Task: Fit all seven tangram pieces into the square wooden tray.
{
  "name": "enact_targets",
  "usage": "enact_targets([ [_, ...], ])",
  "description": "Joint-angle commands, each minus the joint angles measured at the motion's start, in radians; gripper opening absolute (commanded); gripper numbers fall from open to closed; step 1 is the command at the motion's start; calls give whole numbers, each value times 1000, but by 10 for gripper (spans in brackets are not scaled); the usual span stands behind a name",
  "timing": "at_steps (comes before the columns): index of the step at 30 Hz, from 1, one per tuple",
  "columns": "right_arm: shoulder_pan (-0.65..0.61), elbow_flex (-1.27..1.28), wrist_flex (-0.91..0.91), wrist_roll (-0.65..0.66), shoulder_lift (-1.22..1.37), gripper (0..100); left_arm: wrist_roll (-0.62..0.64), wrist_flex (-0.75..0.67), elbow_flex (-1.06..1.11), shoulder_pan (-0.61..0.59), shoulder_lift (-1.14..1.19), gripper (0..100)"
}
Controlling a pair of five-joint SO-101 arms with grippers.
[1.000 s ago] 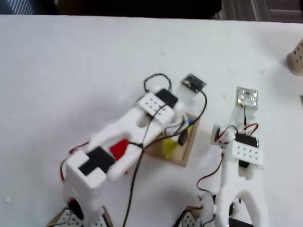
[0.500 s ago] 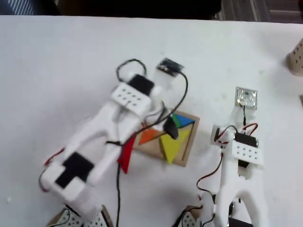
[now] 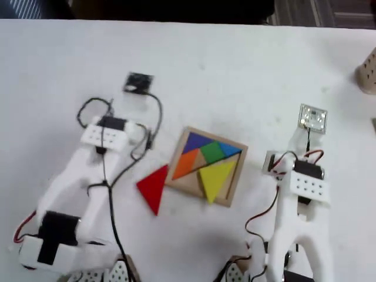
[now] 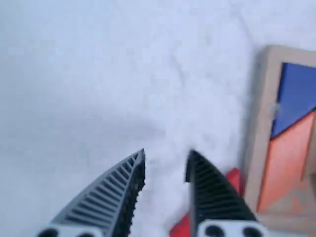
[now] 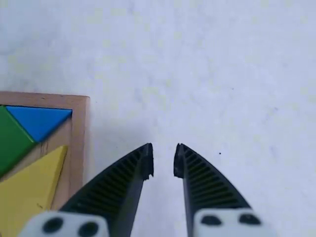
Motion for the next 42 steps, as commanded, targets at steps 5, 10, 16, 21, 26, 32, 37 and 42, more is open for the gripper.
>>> enact_targets([
  [5, -199, -285, 300, 2, -33, 16, -3, -157, 0, -150, 27, 22],
  [10, -432, -324, 366, 11, -31, 18, -3, -160, 3, -150, 28, 23],
  [16, -728, -180, 280, 29, -24, 19, -3, -161, -2, -153, 28, 23],
  [21, -889, 20, 125, 52, -31, 20, -3, -190, 6, -151, 35, 23],
  [26, -839, 84, 111, 118, -24, 21, -3, -187, -29, -150, 97, 23],
  [32, -661, 129, 50, 199, -24, 21, -3, -143, -86, -150, 159, 23],
  [37, -587, 126, 42, 212, -33, 21, -3, -130, -94, -150, 165, 23],
  [42, -581, 126, 1, 212, -33, 19, -3, -130, -92, -150, 165, 23],
])
